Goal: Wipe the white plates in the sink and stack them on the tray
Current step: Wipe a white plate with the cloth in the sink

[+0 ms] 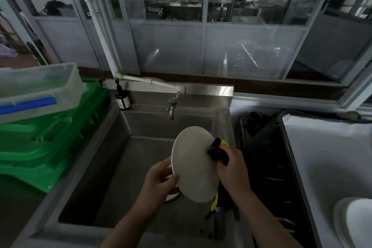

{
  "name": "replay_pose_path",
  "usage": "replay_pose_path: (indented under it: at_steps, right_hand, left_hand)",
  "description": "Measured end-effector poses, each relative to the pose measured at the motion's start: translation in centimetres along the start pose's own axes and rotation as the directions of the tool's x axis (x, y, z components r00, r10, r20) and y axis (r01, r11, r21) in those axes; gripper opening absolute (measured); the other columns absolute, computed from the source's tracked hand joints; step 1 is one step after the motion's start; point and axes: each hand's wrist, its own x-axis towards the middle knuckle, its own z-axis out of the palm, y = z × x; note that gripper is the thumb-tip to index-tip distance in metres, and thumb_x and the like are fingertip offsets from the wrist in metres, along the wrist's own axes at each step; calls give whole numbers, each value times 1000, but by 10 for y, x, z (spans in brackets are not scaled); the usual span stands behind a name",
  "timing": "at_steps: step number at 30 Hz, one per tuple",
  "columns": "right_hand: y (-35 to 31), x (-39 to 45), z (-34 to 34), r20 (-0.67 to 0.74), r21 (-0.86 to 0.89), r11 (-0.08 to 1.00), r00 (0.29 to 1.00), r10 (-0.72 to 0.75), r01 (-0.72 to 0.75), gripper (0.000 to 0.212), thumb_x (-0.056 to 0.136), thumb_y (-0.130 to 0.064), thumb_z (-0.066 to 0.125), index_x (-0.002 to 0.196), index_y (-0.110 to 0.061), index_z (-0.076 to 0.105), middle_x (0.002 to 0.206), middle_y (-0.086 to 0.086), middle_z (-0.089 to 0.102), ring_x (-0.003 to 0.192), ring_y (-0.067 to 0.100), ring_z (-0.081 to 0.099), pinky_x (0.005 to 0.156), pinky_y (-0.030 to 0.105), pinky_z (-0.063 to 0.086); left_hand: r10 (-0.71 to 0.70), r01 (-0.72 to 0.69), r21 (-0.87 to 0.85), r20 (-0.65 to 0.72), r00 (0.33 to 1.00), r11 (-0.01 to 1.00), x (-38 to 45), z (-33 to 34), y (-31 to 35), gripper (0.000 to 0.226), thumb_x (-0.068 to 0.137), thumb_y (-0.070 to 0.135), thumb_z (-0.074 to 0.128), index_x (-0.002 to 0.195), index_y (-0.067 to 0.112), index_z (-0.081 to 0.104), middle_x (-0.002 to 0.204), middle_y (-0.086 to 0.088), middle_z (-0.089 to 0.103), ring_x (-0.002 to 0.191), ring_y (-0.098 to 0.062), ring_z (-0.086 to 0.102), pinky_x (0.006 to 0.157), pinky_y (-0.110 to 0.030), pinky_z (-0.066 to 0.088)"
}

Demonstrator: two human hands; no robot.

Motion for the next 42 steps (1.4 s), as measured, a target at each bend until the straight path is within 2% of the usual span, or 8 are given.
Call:
replay_pose_path:
  at_steps: [9, 12, 18, 22, 26, 30, 34, 42]
  right_hand:
    - [10, -16, 0, 55, -5, 1000, 998, 12, -11, 38, 88, -12, 63, 124, -25, 61, 106, -11, 43, 113, 21, 54, 96, 29, 43]
    - [6, -11, -3, 49, 21, 997, 996, -72, 72, 37, 88, -12, 65, 122, -26, 61, 106, -16, 47, 112, 13, 53, 94, 27, 43]
    - [-12, -3, -3, 35, 70, 980, 981, -189, 186, 40, 87, -11, 67, 123, -28, 61, 116, -7, 56, 108, 8, 53, 93, 24, 45]
    - [-34, -7, 0, 41, 69, 960, 961, -274, 270, 40, 89, -12, 67, 126, -26, 61, 123, -7, 54, 113, 6, 49, 93, 10, 34]
    - [-50, -16, 3, 53, 84, 930, 930, -363, 358, 43, 90, -15, 66, 129, -31, 59, 131, -11, 51, 119, 3, 46, 98, 16, 37]
    - [-61, -27, 6, 122, 124, 889, 882, -455, 442, 42, 89, -15, 65, 128, -30, 60, 128, -14, 51, 117, -2, 48, 95, 5, 34]
    - [-67, -36, 9, 208, 212, 871, 850, -484, 443, 38, 90, -21, 63, 126, -31, 62, 125, -17, 54, 115, -4, 51, 98, 10, 39]
    - [-63, -33, -1, 372, 310, 876, 800, -470, 370, 37, 83, -11, 69, 113, -32, 71, 116, -20, 58, 113, -2, 54, 98, 13, 41]
  left_hand:
    - [-53, 52, 44, 12, 999, 998, 1, 0, -2, 45, 96, -8, 53, 130, 21, 59, 110, -9, 75, 99, -27, 73, 80, -39, 61]
    - [-47, 45, 55, 30, 998, 997, 1, -3, 3, 42, 96, -5, 57, 127, 23, 60, 108, -8, 76, 96, -26, 74, 76, -38, 61]
    - [-65, 63, 60, 33, 997, 996, 4, -6, 9, 43, 95, -8, 54, 127, 20, 62, 106, -10, 76, 89, -19, 73, 70, -31, 57]
    - [-55, 51, 76, 58, 997, 996, 4, -8, 11, 41, 96, -4, 54, 125, 25, 63, 108, -9, 75, 94, -23, 73, 75, -35, 58]
    - [-67, 65, 44, 64, 996, 997, 0, -9, 12, 39, 97, 0, 58, 126, 26, 63, 110, -8, 75, 95, -19, 73, 73, -30, 57]
    - [-76, 74, 20, 68, 995, 997, -2, -16, 13, 45, 87, 18, 70, 130, 25, 61, 116, -7, 74, 102, -24, 72, 77, -33, 57]
    - [-97, 97, 7, 62, 993, 995, -2, -24, 11, 51, 82, 27, 68, 132, 25, 61, 118, -7, 73, 106, -29, 70, 82, -38, 56]
    - [-110, 114, -56, 72, 991, 992, -4, -26, 0, 62, 73, 31, 79, 132, 19, 62, 120, -13, 71, 108, -33, 69, 83, -39, 58]
